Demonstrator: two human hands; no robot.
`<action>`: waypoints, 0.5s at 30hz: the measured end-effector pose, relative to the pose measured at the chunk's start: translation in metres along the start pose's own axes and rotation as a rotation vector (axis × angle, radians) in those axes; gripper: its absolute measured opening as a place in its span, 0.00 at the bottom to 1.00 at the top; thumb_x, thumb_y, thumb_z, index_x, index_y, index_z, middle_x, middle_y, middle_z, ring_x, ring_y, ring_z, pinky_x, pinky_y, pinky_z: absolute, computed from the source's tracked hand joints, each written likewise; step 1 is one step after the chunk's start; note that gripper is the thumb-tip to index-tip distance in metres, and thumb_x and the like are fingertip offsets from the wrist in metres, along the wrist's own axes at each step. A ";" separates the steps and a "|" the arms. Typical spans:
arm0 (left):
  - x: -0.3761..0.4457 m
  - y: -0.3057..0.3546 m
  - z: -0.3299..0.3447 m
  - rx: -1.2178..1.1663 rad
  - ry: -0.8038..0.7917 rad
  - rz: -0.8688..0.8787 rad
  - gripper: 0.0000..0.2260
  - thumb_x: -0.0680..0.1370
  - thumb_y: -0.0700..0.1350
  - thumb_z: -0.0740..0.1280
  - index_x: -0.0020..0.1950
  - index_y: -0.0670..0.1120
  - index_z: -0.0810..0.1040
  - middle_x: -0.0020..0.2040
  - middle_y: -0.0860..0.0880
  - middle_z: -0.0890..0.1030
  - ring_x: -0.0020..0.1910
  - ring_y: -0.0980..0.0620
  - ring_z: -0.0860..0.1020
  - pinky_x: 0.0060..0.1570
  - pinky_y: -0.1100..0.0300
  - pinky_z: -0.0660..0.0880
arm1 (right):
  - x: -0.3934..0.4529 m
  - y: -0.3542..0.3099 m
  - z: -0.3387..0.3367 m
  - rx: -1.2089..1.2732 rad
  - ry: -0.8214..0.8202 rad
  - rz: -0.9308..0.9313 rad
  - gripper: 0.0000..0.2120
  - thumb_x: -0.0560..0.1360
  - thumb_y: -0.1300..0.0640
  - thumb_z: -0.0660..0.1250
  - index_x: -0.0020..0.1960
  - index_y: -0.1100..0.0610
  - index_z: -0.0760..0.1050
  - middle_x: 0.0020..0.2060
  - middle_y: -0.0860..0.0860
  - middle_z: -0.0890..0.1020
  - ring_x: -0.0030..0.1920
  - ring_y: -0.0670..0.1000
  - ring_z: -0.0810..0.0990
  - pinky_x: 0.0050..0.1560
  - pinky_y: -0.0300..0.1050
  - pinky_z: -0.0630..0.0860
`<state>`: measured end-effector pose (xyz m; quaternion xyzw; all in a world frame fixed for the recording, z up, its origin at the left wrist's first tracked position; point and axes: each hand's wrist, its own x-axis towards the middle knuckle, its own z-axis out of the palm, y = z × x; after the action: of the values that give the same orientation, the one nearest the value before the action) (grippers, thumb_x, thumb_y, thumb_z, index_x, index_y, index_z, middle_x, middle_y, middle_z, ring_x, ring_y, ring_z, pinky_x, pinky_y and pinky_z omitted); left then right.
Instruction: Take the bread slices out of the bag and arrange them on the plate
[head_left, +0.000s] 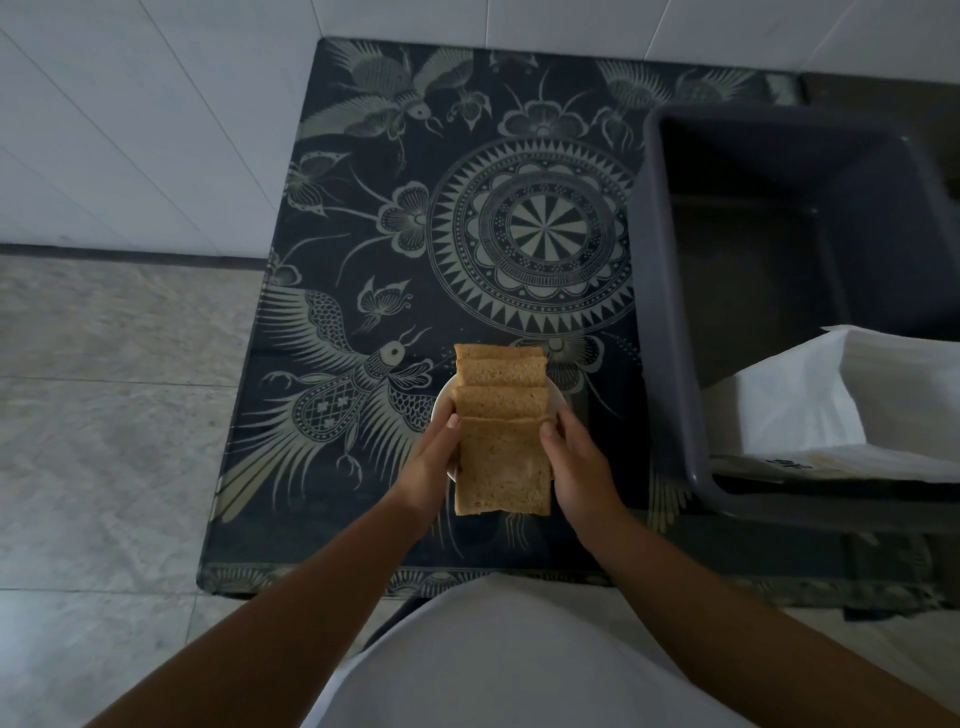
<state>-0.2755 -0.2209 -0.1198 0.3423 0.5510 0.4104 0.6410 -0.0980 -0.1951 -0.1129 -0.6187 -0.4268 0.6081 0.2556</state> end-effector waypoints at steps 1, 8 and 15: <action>0.000 -0.001 0.000 -0.004 -0.002 -0.003 0.24 0.80 0.58 0.53 0.76 0.56 0.63 0.71 0.49 0.74 0.69 0.50 0.71 0.66 0.45 0.69 | 0.001 -0.001 0.003 0.024 -0.015 0.017 0.14 0.83 0.48 0.57 0.67 0.41 0.72 0.57 0.39 0.83 0.53 0.36 0.81 0.48 0.33 0.78; -0.001 0.001 0.003 -0.008 -0.038 -0.012 0.28 0.78 0.63 0.57 0.77 0.57 0.60 0.72 0.47 0.72 0.71 0.46 0.70 0.67 0.35 0.67 | 0.005 -0.007 0.015 0.042 -0.004 0.132 0.23 0.81 0.44 0.60 0.73 0.50 0.68 0.66 0.52 0.78 0.64 0.54 0.78 0.66 0.61 0.74; 0.001 -0.002 0.005 -0.066 -0.042 0.015 0.26 0.79 0.53 0.58 0.77 0.52 0.59 0.70 0.45 0.72 0.68 0.50 0.73 0.60 0.54 0.76 | 0.004 -0.008 0.009 -0.025 -0.005 0.114 0.17 0.81 0.45 0.61 0.68 0.47 0.73 0.59 0.48 0.81 0.60 0.52 0.80 0.62 0.56 0.77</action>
<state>-0.2707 -0.2209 -0.1207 0.3335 0.5209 0.4259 0.6603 -0.1092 -0.1899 -0.1097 -0.6434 -0.3992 0.6179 0.2119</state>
